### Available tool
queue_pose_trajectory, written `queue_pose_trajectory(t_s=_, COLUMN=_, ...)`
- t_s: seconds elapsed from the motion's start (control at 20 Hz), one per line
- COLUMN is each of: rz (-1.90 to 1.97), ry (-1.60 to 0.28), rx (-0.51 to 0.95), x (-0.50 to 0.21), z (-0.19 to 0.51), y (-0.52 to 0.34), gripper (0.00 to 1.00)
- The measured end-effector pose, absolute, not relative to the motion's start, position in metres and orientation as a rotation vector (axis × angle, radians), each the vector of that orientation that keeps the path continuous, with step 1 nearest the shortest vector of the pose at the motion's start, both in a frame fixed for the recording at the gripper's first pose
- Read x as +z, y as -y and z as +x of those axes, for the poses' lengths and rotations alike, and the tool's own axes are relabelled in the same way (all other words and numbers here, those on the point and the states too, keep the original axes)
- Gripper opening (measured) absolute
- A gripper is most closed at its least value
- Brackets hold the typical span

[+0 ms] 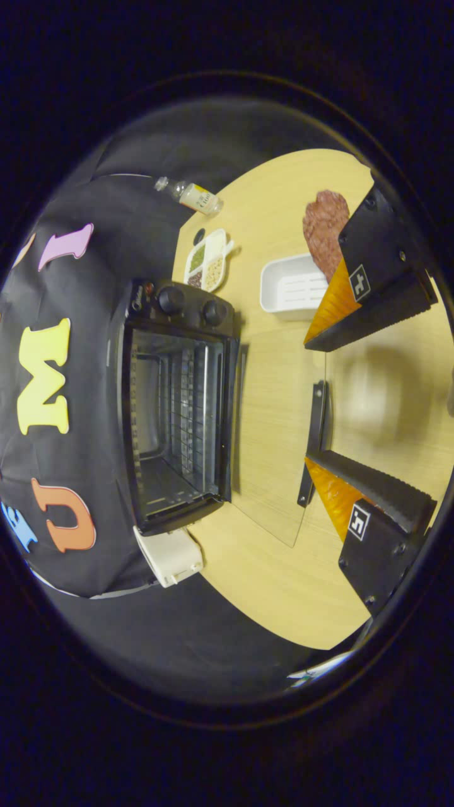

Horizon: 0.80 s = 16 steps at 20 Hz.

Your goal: Open the toaster oven, put the food inside, and close the toaster oven door.

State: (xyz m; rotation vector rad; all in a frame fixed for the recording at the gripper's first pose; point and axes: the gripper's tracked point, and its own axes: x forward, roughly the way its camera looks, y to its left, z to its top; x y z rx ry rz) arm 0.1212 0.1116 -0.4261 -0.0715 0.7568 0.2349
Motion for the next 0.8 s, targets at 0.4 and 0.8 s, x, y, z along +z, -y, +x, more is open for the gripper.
queue_pose_trajectory(t_s=0.4, rz=-0.064, ry=-0.721, rx=0.17, x=-0.39, z=0.142, y=0.036, gripper=1.0)
queue_pose_trajectory(t_s=0.8, rz=0.167, ry=-0.931, rx=0.455, x=-0.44, z=0.133, y=0.053, gripper=0.94)
